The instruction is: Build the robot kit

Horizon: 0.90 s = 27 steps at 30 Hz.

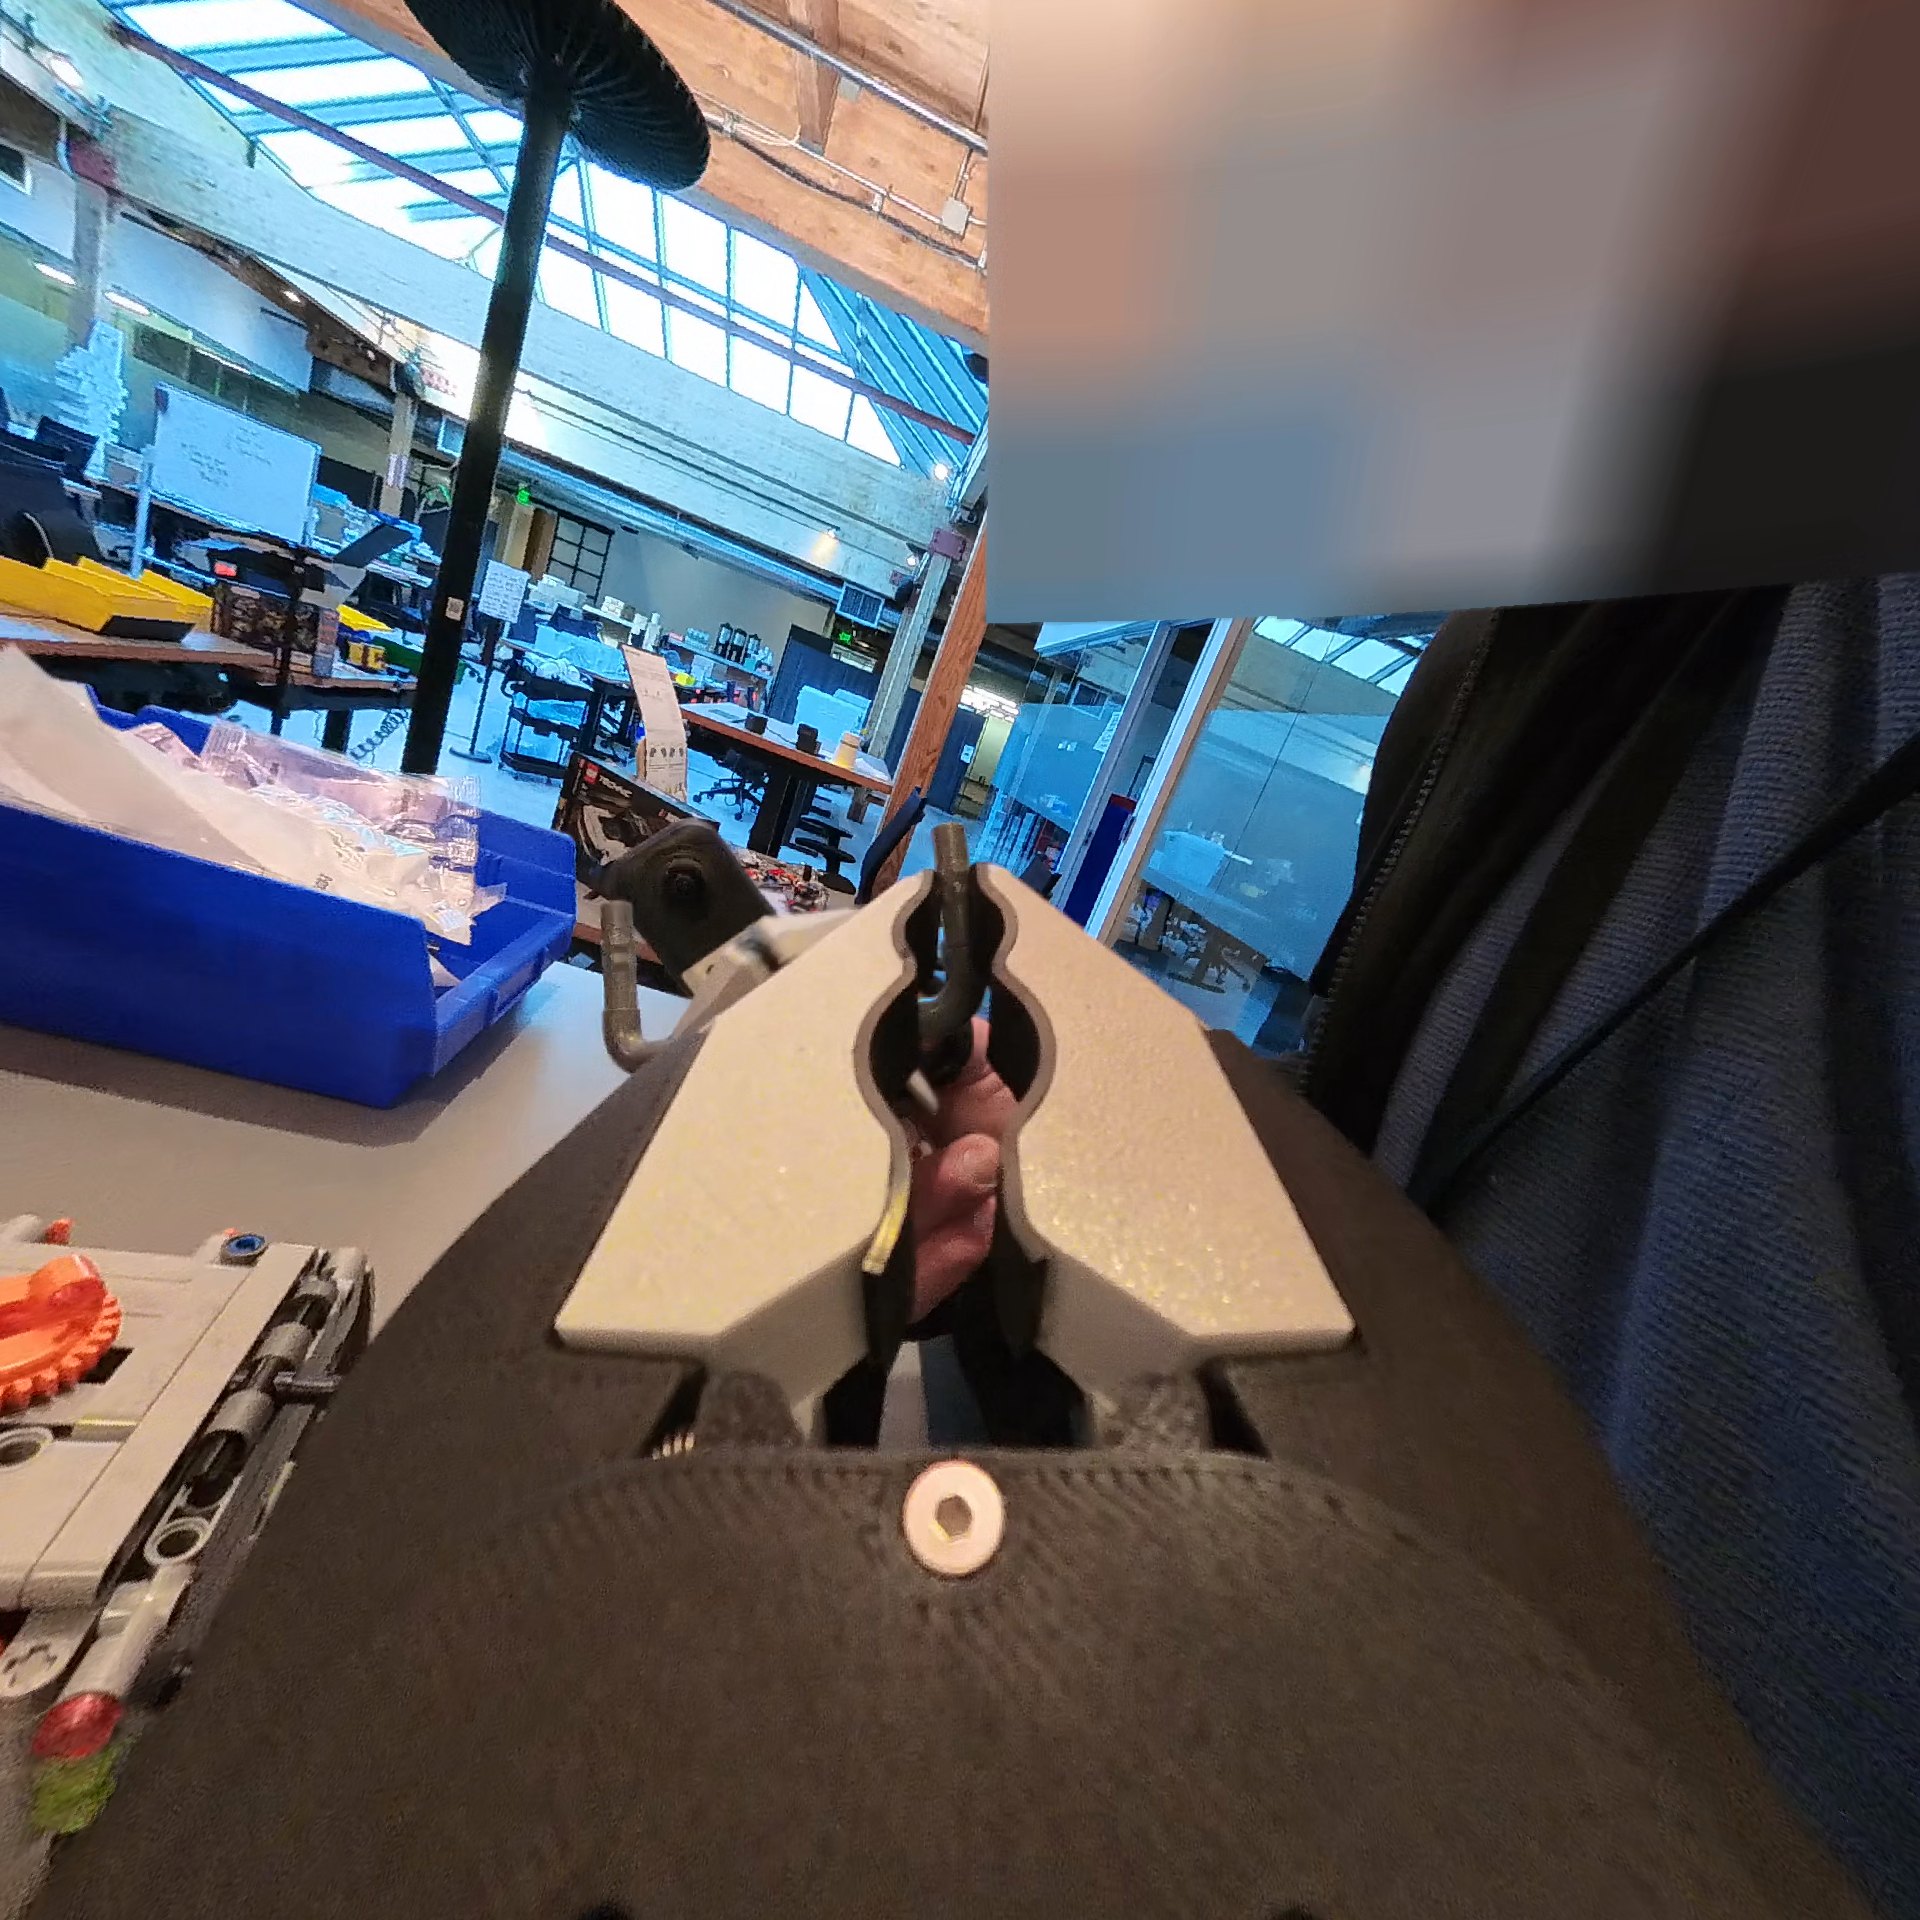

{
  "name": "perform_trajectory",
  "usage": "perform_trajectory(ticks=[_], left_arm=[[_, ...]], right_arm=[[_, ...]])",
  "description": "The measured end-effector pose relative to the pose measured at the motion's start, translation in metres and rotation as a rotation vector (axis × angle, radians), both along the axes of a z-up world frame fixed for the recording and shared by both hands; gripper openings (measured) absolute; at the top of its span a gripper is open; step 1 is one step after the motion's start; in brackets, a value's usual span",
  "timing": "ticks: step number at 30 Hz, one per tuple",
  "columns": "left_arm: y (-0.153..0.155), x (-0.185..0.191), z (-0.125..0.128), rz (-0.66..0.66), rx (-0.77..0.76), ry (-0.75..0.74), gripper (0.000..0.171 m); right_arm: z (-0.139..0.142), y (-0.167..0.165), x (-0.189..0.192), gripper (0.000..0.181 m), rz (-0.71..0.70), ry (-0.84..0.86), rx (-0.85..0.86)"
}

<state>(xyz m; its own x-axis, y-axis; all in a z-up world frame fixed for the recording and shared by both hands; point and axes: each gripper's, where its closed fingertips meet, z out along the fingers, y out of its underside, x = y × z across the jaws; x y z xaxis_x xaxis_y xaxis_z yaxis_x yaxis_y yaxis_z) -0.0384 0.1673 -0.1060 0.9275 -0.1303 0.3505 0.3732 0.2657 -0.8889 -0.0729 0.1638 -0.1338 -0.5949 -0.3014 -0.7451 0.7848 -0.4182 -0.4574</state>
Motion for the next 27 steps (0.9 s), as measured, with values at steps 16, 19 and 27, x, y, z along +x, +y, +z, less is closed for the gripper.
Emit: perform_trajectory(ticks=[16,19,27], left_arm=[[0.007,-0.008,0.01,0.011,0.067,-0.007,0.002],[0.005,-0.01,0.007,0.014,0.076,-0.023,0.0],[0.011,-0.007,-0.028,0.001,-0.13,-0.006,0.0]], right_arm=[[-0.006,-0.002,0.003,0.0,-0.01,-0.117,-0.196],[-0.006,0.002,0.001,0.0,-0.022,-0.104,-0.184],[-0.032,-0.001,0.003,0.0,-0.023,-0.109,-0.023]])
